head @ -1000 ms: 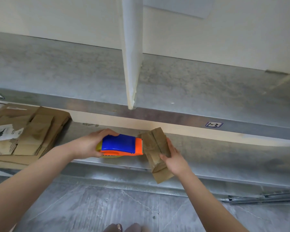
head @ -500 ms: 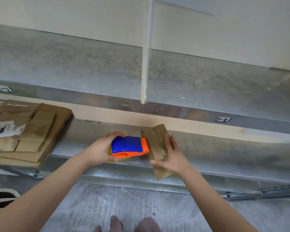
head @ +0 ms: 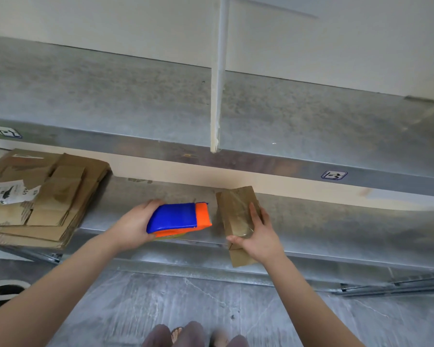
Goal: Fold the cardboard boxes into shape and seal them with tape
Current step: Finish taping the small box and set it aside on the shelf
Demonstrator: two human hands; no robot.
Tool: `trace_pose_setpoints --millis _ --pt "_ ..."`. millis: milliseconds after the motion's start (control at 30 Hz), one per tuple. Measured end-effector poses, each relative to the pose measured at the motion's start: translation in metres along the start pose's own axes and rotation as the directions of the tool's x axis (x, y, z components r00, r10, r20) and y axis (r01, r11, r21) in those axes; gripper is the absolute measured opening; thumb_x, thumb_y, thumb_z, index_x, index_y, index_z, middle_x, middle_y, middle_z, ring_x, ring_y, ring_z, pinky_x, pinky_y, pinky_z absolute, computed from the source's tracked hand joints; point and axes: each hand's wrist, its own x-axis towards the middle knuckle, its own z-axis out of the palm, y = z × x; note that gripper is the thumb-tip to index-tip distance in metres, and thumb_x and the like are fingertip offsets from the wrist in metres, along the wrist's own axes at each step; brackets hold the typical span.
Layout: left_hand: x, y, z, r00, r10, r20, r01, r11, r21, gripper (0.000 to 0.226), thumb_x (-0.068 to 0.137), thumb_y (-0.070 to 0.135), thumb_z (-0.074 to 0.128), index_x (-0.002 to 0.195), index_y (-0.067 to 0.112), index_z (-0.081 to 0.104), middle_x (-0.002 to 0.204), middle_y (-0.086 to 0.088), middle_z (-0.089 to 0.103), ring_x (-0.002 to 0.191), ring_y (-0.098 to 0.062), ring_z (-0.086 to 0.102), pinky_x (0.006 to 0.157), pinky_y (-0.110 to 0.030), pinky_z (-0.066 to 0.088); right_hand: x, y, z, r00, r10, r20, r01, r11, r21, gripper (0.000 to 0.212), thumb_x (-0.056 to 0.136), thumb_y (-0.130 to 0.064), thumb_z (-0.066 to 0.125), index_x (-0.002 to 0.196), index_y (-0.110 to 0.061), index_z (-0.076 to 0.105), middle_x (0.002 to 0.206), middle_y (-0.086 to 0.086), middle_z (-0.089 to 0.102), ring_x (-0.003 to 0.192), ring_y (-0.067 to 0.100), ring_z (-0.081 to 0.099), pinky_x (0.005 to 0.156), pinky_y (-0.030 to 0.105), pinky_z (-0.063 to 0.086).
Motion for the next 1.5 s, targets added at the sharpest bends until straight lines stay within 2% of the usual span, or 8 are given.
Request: trace_pose_setpoints --millis 233,333,433,567,767,967,1133,1500 --pt "0.003 -0.003 -0.002 0.999 0.042 -0.002 -0.042 0.999 0.021 0.069 0.071 0.023 0.077 0.131 0.023 0.045 0.121 -0.004 0.055 0.103 -0.02 0.054 0.079 -0.024 0.037 -0.003 -0.004 -0.001 1.0 0.009 -0.013 -0.009 1.0 -0.016 0.113 0.067 -0.072 0.069 0.154 -0.04 0.004 0.161 -0.01 0.001 0.141 0.02 0.035 0.106 0.036 0.042" --pt "0.001 0.0 0.006 0.995 0.063 0.071 -0.068 0.995 0.073 0.088 0.073 0.036 0.076 0.146 0.037 0.027 0.116 0.001 0.05 0.104 -0.021 0.05 0.085 -0.026 0.038 -0.003 -0.006 -0.001 1.0 0.009 -0.013 -0.009 0.999 -0.033 0.112 0.068 -0.071 0.069 0.154 -0.039 0.004 0.161 -0.009 0.0 0.14 0.021 0.037 0.105 0.037 0.043" --pt "0.001 0.003 0.007 0.993 0.05 0.11 -0.067 0.986 0.156 0.095 0.074 0.042 0.075 0.146 0.051 0.014 0.107 0.009 0.04 0.098 -0.015 0.04 0.087 -0.026 0.036 -0.004 -0.008 -0.003 1.0 0.012 -0.01 -0.012 0.999 -0.036 0.112 0.068 -0.071 0.069 0.154 -0.039 0.003 0.162 -0.008 0.0 0.14 0.022 0.036 0.105 0.037 0.043" --pt "0.01 0.01 0.005 0.989 0.091 0.12 -0.112 0.977 0.184 0.085 0.077 0.053 0.067 0.146 0.049 0.018 0.104 0.005 0.044 0.095 -0.018 0.043 0.08 -0.026 0.034 -0.004 -0.008 -0.003 1.0 0.016 -0.012 -0.016 0.999 -0.042 0.112 0.068 -0.072 0.068 0.154 -0.039 0.004 0.162 -0.007 0.0 0.14 0.022 0.036 0.106 0.037 0.043" --pt "0.028 0.023 0.006 0.989 0.124 0.086 -0.141 0.961 0.239 0.087 0.062 0.08 0.032 0.143 0.046 0.033 0.097 0.002 0.051 0.087 -0.019 0.045 0.072 -0.026 0.036 -0.002 -0.01 0.001 1.0 0.018 -0.023 -0.02 0.998 -0.052 0.113 0.067 -0.074 0.067 0.154 -0.039 0.004 0.162 -0.006 0.001 0.138 0.023 0.04 0.104 0.037 0.046" --pt "0.043 0.04 0.018 0.992 0.099 0.081 -0.116 0.964 0.237 0.088 0.062 0.076 0.034 0.143 0.044 0.036 0.105 -0.004 0.057 0.098 -0.028 0.052 0.078 -0.029 0.045 -0.001 -0.01 0.005 0.999 0.032 -0.036 -0.034 0.998 -0.06 0.113 0.067 -0.077 0.065 0.154 -0.04 0.003 0.162 -0.004 0.001 0.139 0.025 0.038 0.102 0.038 0.046" --pt "0.047 0.044 0.021 0.993 0.097 0.067 -0.112 0.955 0.274 0.073 0.081 0.055 0.063 0.145 0.042 0.032 0.109 -0.004 0.056 0.101 -0.028 0.05 0.079 -0.029 0.043 0.0 -0.009 0.007 0.999 0.027 -0.042 -0.03 0.998 -0.063 0.112 0.066 -0.077 0.064 0.154 -0.04 0.004 0.162 -0.004 0.002 0.138 0.026 0.039 0.101 0.04 0.046" --pt "0.056 0.057 0.012 0.989 0.1 0.113 -0.135 0.916 0.377 0.068 0.088 0.052 0.057 0.148 0.042 0.026 0.115 -0.005 0.053 0.107 -0.026 0.043 0.069 -0.027 0.034 0.002 -0.007 0.009 0.999 0.024 -0.032 -0.026 0.998 -0.049 0.113 0.065 -0.078 0.064 0.153 -0.04 0.004 0.162 -0.003 0.002 0.138 0.027 0.04 0.101 0.04 0.048"
